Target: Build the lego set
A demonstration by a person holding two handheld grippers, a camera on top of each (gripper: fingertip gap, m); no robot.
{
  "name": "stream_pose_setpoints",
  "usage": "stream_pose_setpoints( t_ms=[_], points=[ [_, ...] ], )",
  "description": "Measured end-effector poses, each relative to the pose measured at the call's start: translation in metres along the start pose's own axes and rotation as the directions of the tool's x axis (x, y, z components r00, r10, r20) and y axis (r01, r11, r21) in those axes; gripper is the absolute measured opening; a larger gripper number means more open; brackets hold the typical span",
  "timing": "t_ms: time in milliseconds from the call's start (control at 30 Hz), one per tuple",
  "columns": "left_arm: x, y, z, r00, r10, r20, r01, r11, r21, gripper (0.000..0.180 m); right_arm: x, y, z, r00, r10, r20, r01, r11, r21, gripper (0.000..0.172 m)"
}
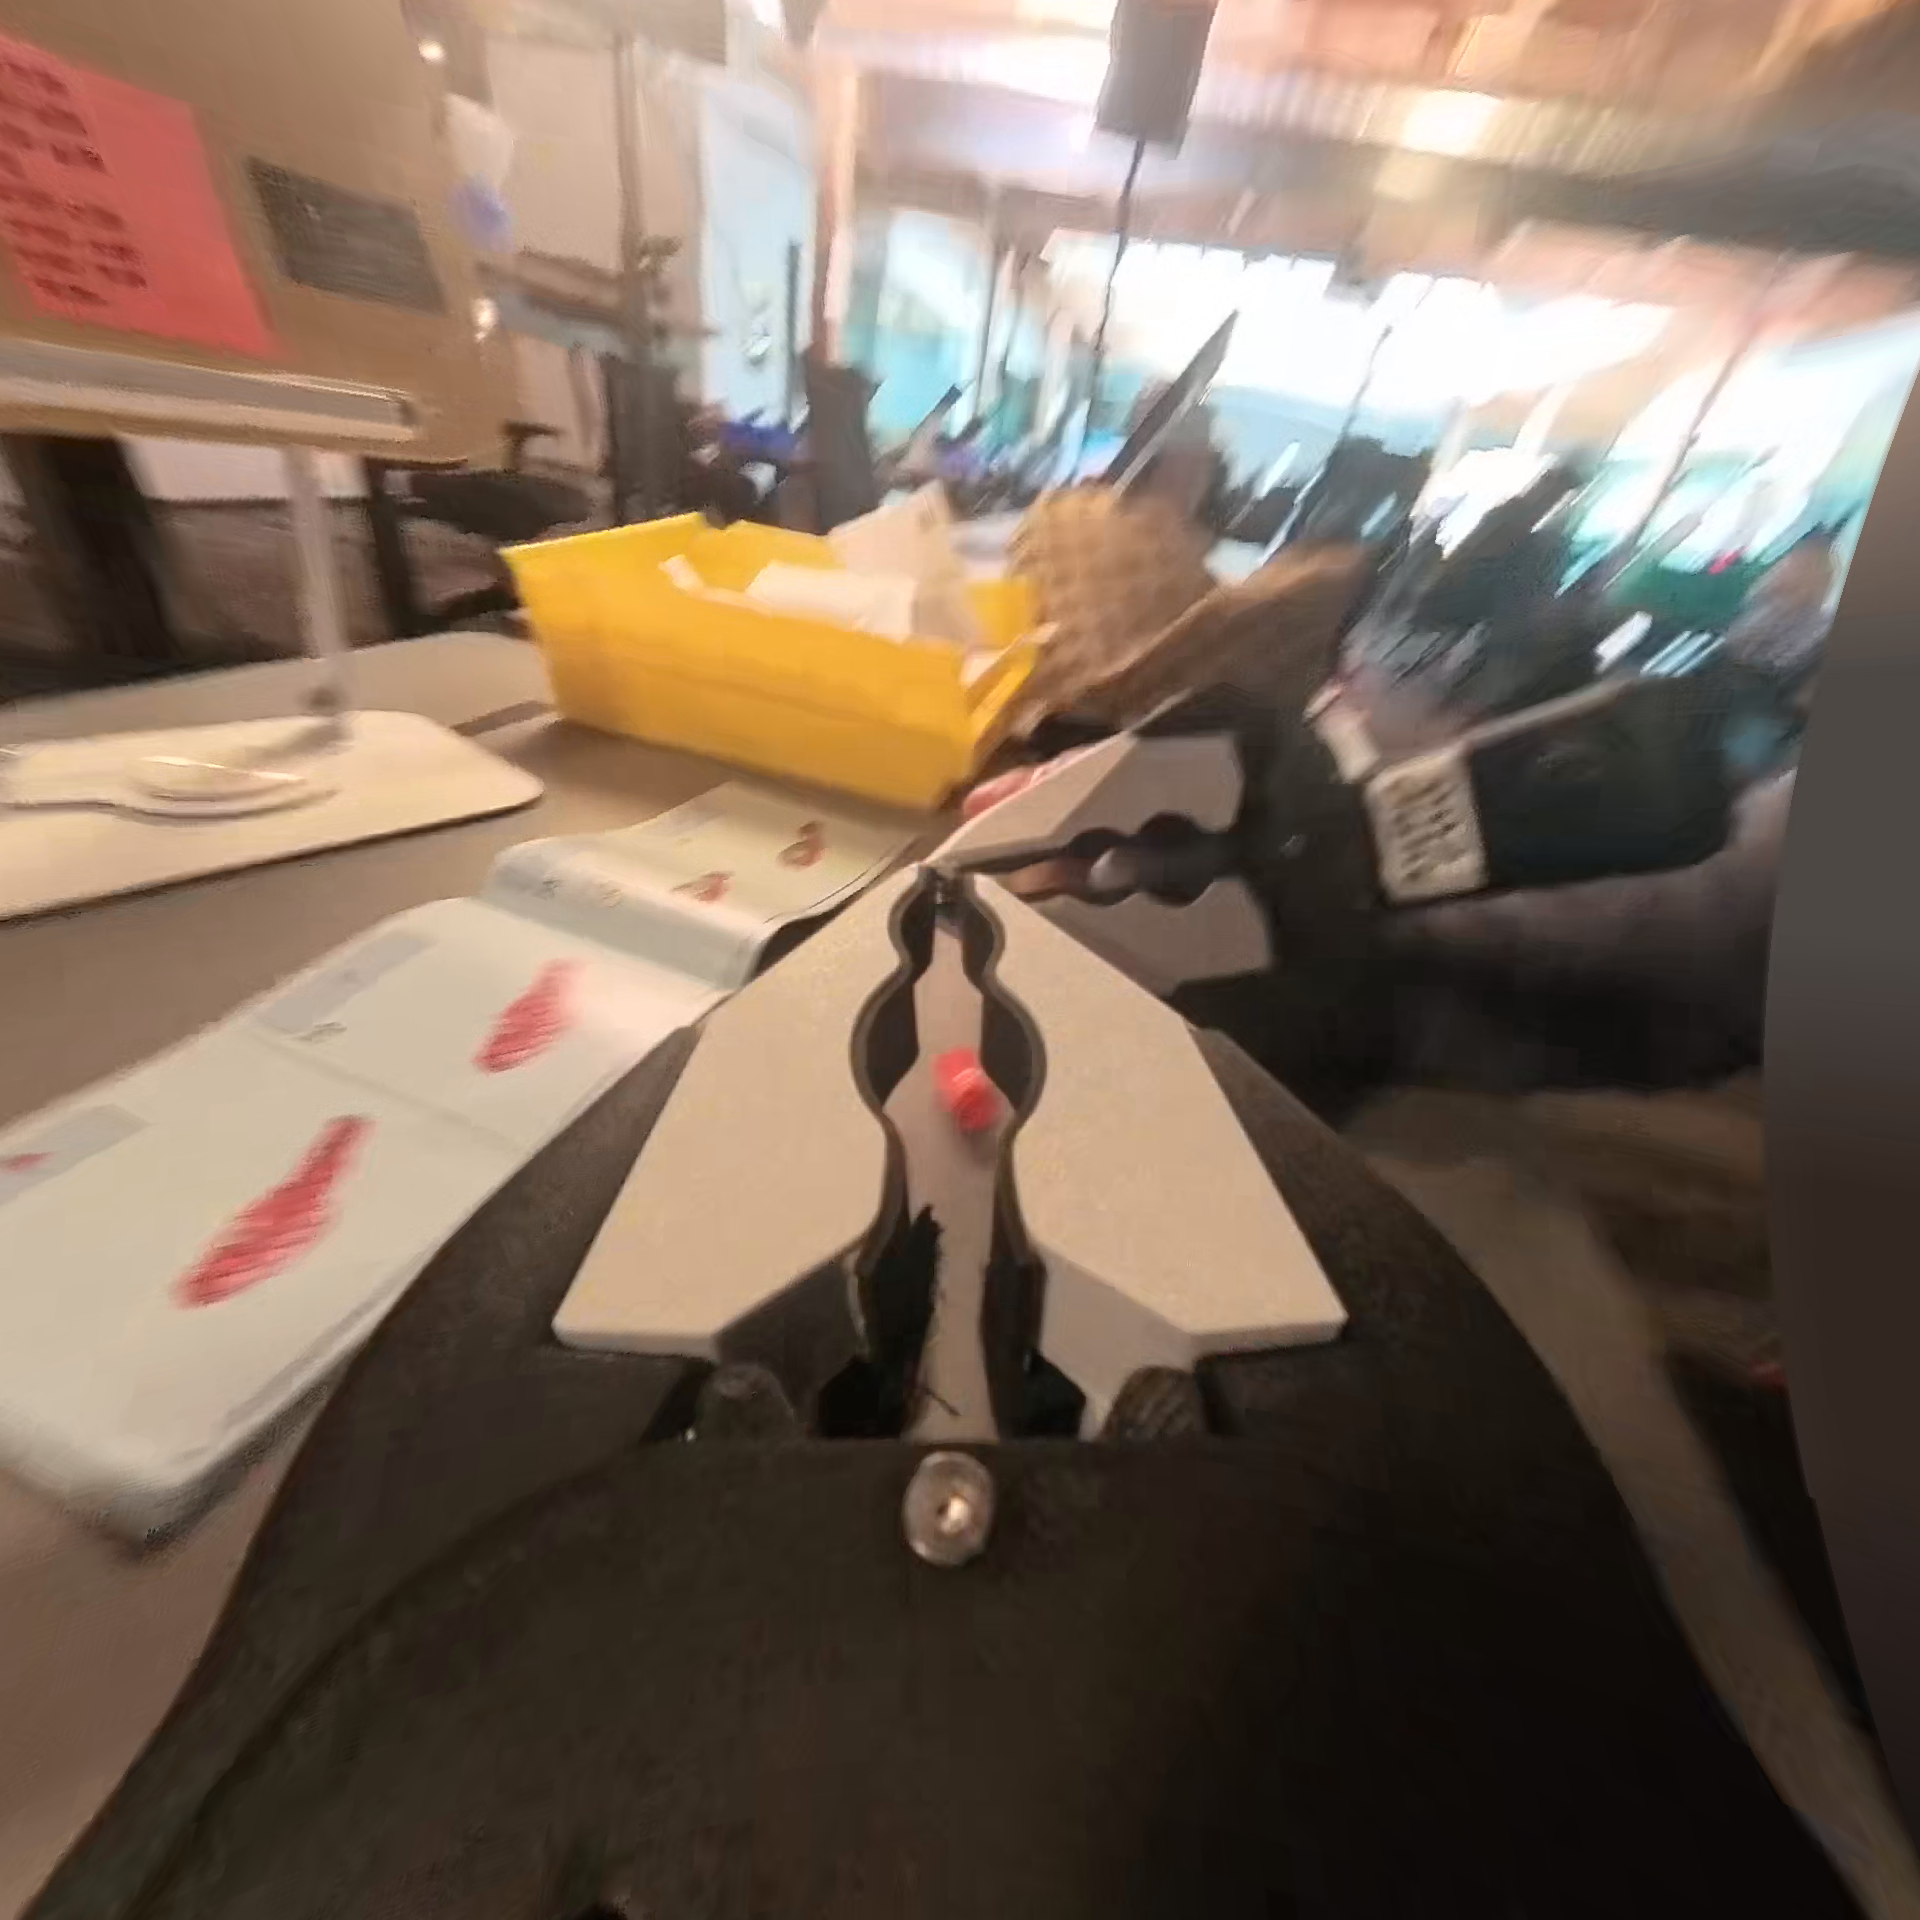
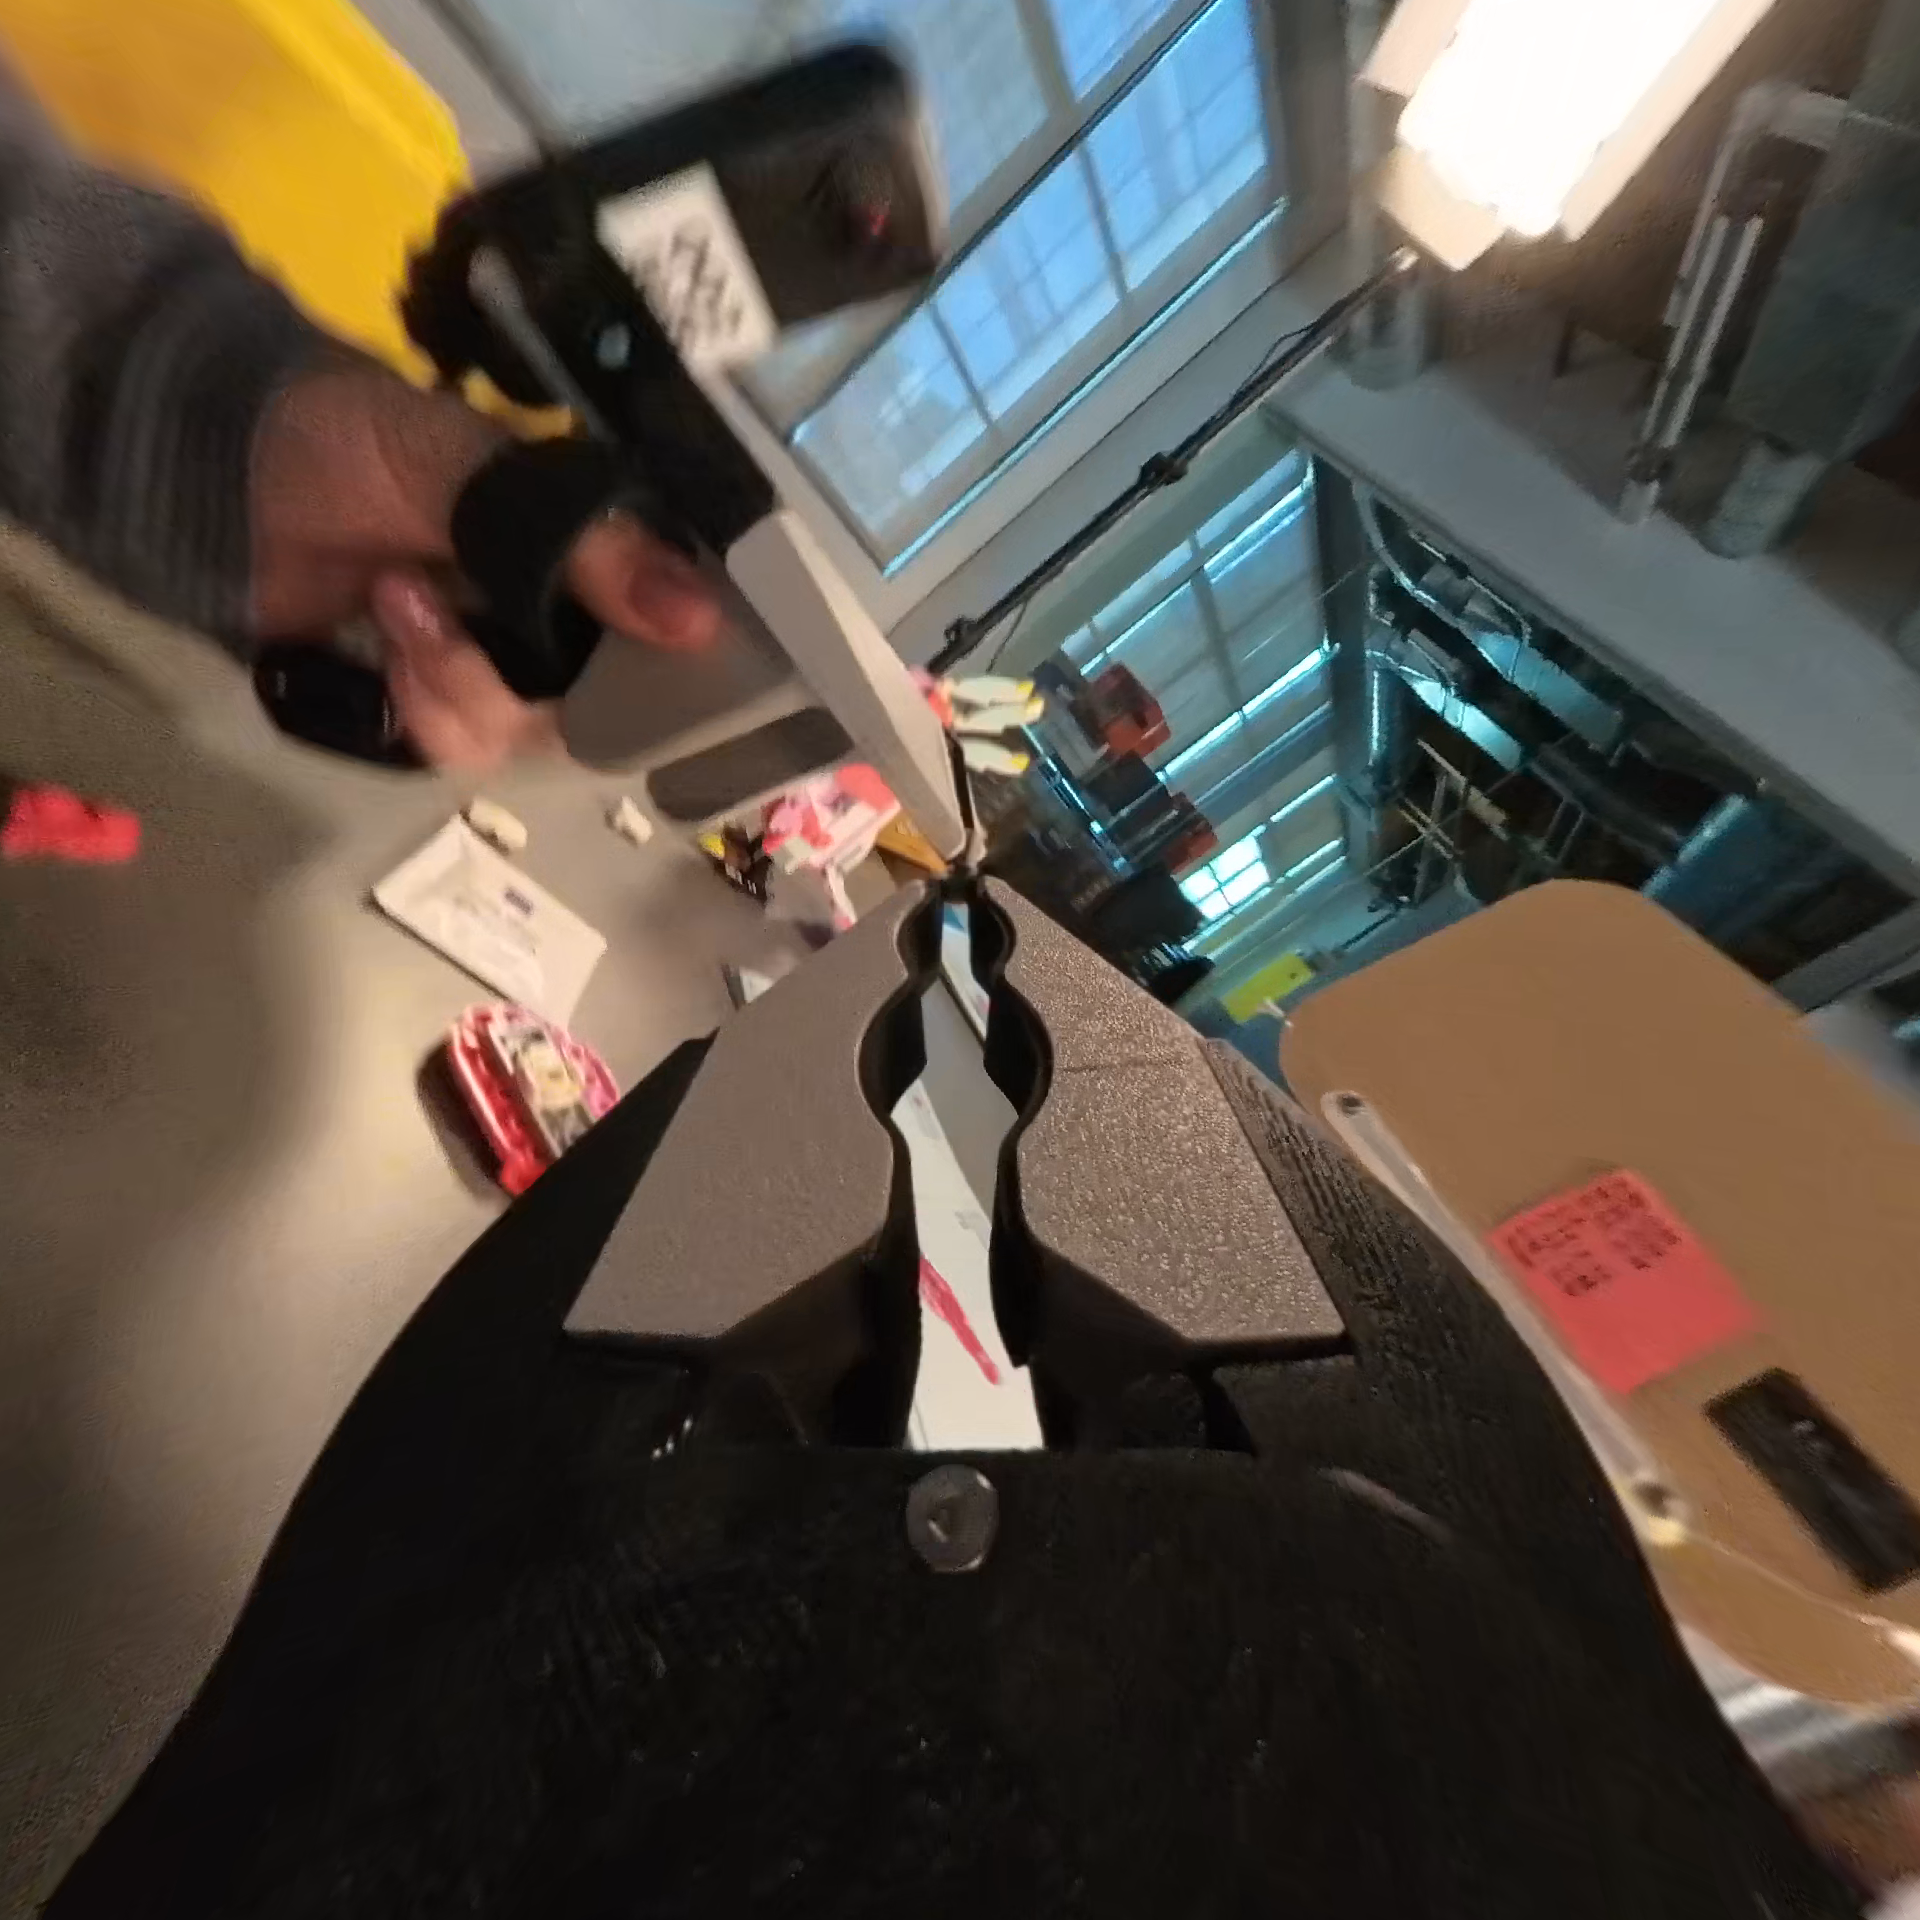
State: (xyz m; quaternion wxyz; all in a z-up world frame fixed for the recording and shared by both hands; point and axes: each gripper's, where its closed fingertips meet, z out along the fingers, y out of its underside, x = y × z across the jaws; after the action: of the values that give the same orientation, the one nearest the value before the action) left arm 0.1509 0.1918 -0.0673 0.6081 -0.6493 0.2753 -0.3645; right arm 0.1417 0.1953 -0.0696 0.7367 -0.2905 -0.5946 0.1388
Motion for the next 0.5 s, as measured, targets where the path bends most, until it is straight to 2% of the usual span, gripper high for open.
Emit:
stream_pose_setpoints(
  t_ms=[67,100,167,200,267,333,433,500],
  points=[
    [-0.008,0.013,-0.004,0.955,0.27,0.12,-0.254,0.958,-0.135,0.005,-0.007,0.011,0.002,0.993,-0.114,0.021,0.115,0.991,-0.062,0.002],
    [-0.012,0.017,-0.008,0.892,0.421,0.165,-0.387,0.899,-0.203,0.013,-0.008,0.017,0.002,0.986,-0.161,0.032,0.164,0.982,-0.092,0.002],
    [-0.016,0.02,-0.014,0.7,0.682,0.21,-0.611,0.725,-0.319,0.018,-0.011,0.028,0.002,0.972,-0.225,0.06,0.231,0.964,-0.132,0.002],
    [-0.019,0.02,-0.017,0.594,0.771,0.229,-0.68,0.633,-0.369,0.019,-0.014,0.032,0.002,0.965,-0.25,0.077,0.259,0.955,-0.146,0.002],
    [-0.022,0.025,-0.019,0.429,0.88,0.203,-0.751,0.472,-0.462,0.025,-0.02,0.038,0.002,0.947,-0.3,0.116,0.316,0.934,-0.164,0.002],
    [-0.022,0.03,-0.016,0.324,0.932,0.159,-0.779,0.359,-0.514,0.029,-0.028,0.039,0.003,0.924,-0.351,0.152,0.373,0.913,-0.163,0.002],
    [-0.026,0.046,-0.012,0.244,0.967,0.068,-0.78,0.237,-0.58,0.028,-0.037,0.038,0.003,0.903,-0.391,0.178,0.417,0.897,-0.146,0.002],
    [-0.027,0.052,-0.01,0.226,0.973,0.037,-0.774,0.202,-0.6,0.022,-0.039,0.037,0.003,0.901,-0.394,0.183,0.42,0.897,-0.137,0.002]
  ],
)
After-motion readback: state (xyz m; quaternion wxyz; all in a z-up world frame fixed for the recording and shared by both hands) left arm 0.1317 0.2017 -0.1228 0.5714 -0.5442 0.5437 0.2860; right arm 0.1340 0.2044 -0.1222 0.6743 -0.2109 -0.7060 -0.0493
